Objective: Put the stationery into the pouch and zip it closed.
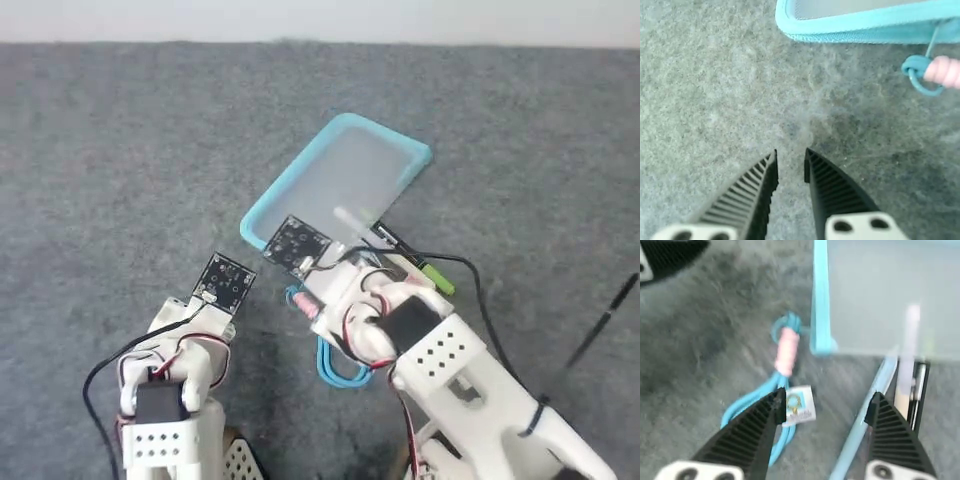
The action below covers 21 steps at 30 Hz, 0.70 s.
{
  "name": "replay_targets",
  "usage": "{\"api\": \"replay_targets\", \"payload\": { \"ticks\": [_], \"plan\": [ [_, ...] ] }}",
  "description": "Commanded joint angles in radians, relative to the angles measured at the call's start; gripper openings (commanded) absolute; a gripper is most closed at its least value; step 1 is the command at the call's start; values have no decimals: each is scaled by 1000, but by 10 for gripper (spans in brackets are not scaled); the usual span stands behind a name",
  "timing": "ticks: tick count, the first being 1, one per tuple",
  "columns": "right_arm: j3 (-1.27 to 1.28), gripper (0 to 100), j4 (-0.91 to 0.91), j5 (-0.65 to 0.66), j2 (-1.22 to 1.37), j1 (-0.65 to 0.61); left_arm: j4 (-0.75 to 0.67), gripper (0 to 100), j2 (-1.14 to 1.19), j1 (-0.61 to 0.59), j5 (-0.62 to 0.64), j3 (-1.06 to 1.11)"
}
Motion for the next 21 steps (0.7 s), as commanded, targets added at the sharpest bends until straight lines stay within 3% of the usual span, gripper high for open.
{"api": "replay_targets", "payload": {
  "ticks": [1,8,15,21],
  "plan": [
    [-68,254,-93,-8,71,-8,-34,88,18,-5,11,-21],
    [-160,254,-211,-15,326,-8,-58,88,21,-97,21,-24],
    [-247,254,-254,-15,492,-2,-55,88,21,-84,18,-21],
    [-319,254,-252,-15,602,145,-51,88,18,-74,17,-21]
  ]
}}
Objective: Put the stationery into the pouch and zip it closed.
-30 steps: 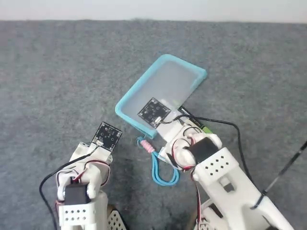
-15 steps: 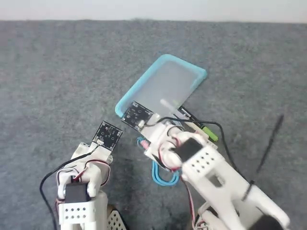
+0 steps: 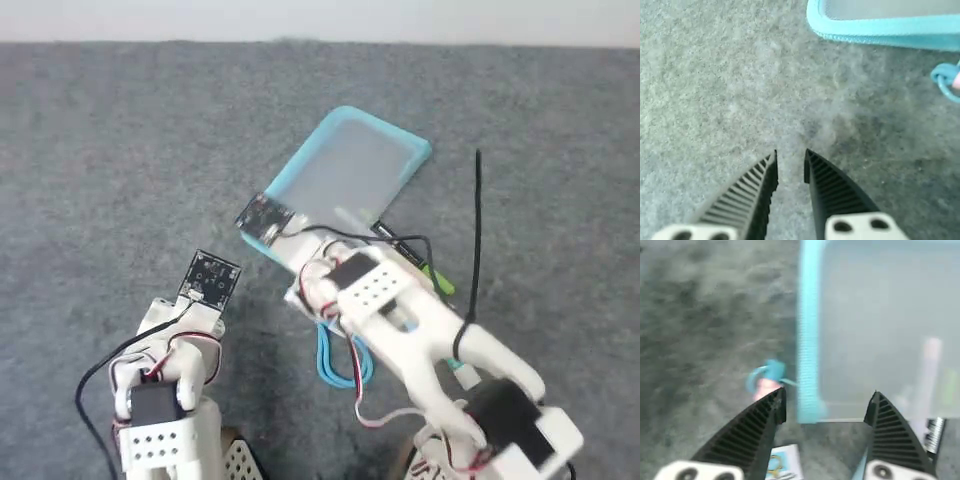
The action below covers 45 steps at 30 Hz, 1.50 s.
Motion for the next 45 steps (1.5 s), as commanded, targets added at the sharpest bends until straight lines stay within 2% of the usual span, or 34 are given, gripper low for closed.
{"api": "replay_targets", "payload": {
  "ticks": [1,11,17,22,27,32,35,38,42,45],
  "plan": [
    [-94,254,-19,-15,36,108,-26,88,17,6,17,-22],
    [-203,258,-42,-17,142,285,-29,88,17,6,17,-21],
    [-195,292,91,-81,-61,288,-35,88,15,6,20,-10],
    [-155,281,248,-86,-259,249,-129,86,15,-2,17,19],
    [-17,199,295,-87,-420,259,-126,86,21,-52,21,-91],
    [133,42,295,-91,-573,349,5,88,49,-32,18,-291],
    [207,7,297,-91,-647,444,6,88,192,3,17,-400],
    [295,9,294,-84,-700,516,17,88,457,97,37,-556],
    [382,9,271,-51,-731,544,20,88,832,233,212,-834],
    [459,9,186,-52,-734,542,34,88,1053,370,371,-1009]
  ]
}}
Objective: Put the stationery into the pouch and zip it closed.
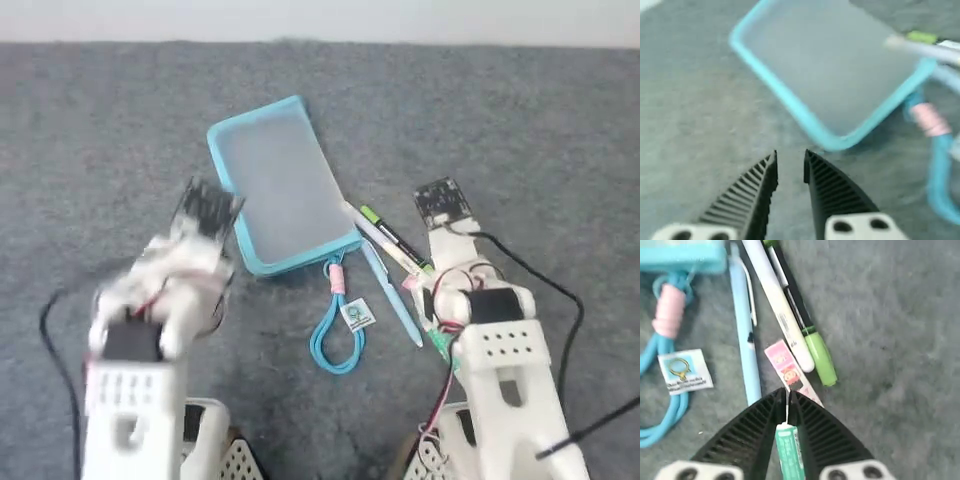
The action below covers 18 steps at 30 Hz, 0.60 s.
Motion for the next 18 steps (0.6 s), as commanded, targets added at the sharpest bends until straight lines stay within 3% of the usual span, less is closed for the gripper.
{"api": "replay_targets", "payload": {
  "ticks": [1,7,16,18],
  "plan": [
    [58,10,-107,3,-36,15,26,96,307,166,196,-257],
    [146,12,-189,-29,-45,21,-44,173,566,358,425,-354],
    [153,11,-219,-51,-45,53,-146,172,772,370,689,-358],
    [153,11,-219,-51,-45,50,-178,172,832,370,694,-355]
  ]
}}
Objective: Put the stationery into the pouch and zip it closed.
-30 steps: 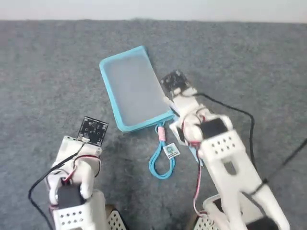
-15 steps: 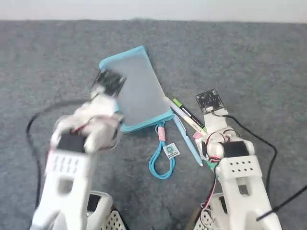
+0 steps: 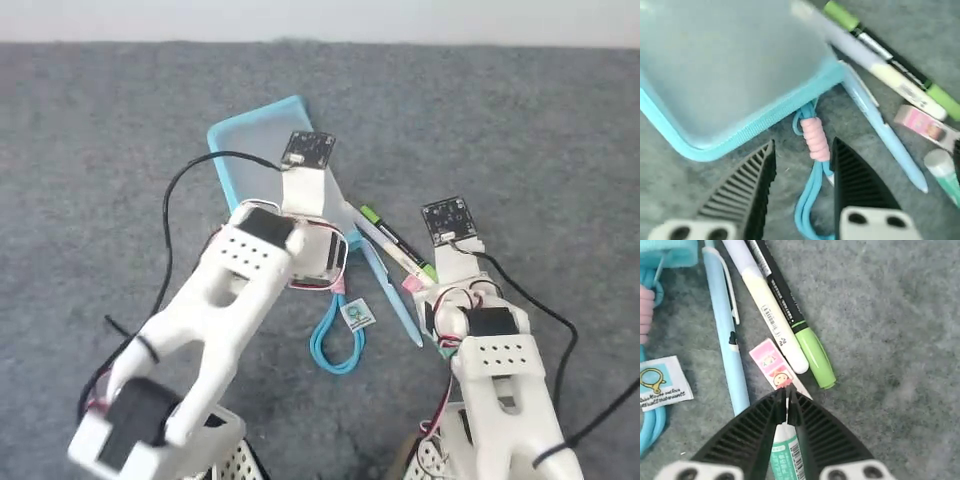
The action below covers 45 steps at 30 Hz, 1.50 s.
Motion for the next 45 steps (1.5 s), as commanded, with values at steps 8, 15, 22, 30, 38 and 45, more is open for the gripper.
{"api": "replay_targets", "payload": {
  "ticks": [8,15,22,30,38,45],
  "plan": [
    [-8,9,-21,-12,-31,8,-186,172,242,17,41,-62],
    [-8,9,-21,-12,-31,7,-241,171,301,15,40,-62],
    [-8,9,-21,-11,-28,7,-161,6,302,14,-32,-59],
    [-8,9,-27,-8,-24,7,-3,9,164,12,-279,-81],
    [-6,9,-25,-5,-22,13,315,9,-123,11,-350,-418],
    [9,13,-25,-3,-31,16,394,35,-55,11,-348,-461]
  ]
}}
